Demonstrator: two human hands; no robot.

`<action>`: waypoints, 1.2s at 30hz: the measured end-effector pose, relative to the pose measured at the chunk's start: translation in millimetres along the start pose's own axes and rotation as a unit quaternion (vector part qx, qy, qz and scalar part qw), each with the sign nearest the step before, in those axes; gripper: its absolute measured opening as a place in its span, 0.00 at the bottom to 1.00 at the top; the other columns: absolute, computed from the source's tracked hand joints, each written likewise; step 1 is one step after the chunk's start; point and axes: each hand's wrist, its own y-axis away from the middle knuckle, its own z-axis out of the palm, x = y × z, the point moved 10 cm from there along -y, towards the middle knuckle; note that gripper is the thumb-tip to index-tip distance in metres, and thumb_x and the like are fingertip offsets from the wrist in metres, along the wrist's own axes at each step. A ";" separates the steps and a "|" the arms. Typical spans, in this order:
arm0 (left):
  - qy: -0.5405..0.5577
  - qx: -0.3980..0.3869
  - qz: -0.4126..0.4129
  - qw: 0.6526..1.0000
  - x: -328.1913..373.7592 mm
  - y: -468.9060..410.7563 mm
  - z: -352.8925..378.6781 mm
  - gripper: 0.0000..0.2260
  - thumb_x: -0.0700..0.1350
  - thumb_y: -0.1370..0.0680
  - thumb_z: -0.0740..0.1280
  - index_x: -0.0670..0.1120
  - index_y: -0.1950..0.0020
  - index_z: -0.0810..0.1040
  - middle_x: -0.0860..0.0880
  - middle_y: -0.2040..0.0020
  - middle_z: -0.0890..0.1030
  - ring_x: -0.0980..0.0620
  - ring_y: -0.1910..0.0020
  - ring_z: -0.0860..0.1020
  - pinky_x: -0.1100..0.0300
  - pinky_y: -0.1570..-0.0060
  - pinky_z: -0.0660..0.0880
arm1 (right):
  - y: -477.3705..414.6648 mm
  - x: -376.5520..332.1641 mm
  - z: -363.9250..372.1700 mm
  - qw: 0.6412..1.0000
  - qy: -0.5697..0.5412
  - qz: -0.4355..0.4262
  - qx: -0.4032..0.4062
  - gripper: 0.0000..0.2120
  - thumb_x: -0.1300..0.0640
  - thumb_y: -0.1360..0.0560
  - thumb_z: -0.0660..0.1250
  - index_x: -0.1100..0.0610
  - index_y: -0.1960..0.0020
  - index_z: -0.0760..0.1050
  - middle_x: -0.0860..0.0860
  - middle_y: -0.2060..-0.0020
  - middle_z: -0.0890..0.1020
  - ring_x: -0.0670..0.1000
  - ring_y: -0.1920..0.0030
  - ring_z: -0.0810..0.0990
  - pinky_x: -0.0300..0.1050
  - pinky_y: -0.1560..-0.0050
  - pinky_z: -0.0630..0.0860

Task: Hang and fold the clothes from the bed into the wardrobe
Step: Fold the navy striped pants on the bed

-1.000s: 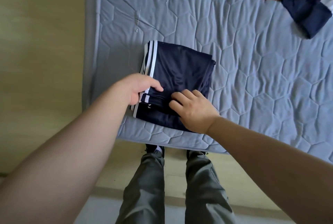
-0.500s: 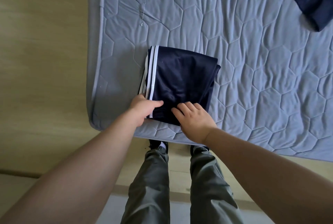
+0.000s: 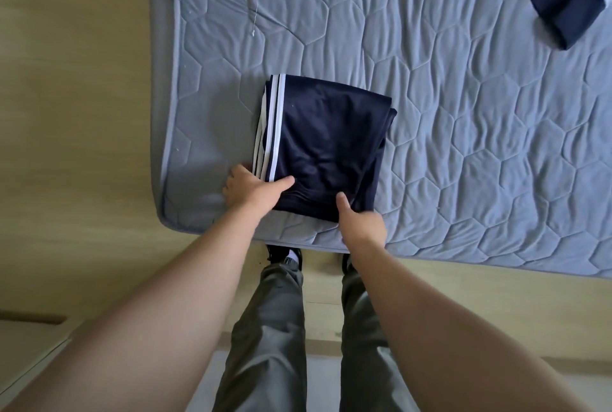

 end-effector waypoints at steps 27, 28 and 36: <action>0.553 -0.134 -0.093 0.817 -4.5 274.9 -262.5 0.07 0.44 0.26 0.76 0.45 0.53 0.80 0.51 0.69 0.84 0.54 0.65 0.83 0.58 0.67 0.82 | 373.1 -129.5 -70.6 0.927 -0.310 -0.087 -0.192 0.17 0.60 0.31 0.77 0.59 0.44 0.76 0.59 0.51 0.84 0.58 0.52 0.85 0.50 0.63 0.83; 0.579 -0.115 -0.092 0.802 -19.7 290.0 -289.8 0.07 0.44 0.26 0.76 0.45 0.52 0.80 0.52 0.69 0.84 0.53 0.64 0.83 0.58 0.65 0.82 | 403.4 -137.1 -65.3 0.932 -0.279 -0.113 -0.200 0.17 0.60 0.31 0.77 0.59 0.45 0.77 0.58 0.51 0.84 0.57 0.52 0.85 0.49 0.63 0.83; 0.728 0.045 -0.018 0.684 -158.8 366.0 -517.0 0.13 0.43 0.29 0.78 0.41 0.46 0.83 0.45 0.55 0.87 0.48 0.56 0.86 0.55 0.61 0.82 | 654.3 -189.4 51.8 0.893 -0.127 -0.266 -0.339 0.15 0.60 0.30 0.77 0.57 0.49 0.74 0.57 0.50 0.83 0.57 0.51 0.84 0.45 0.67 0.81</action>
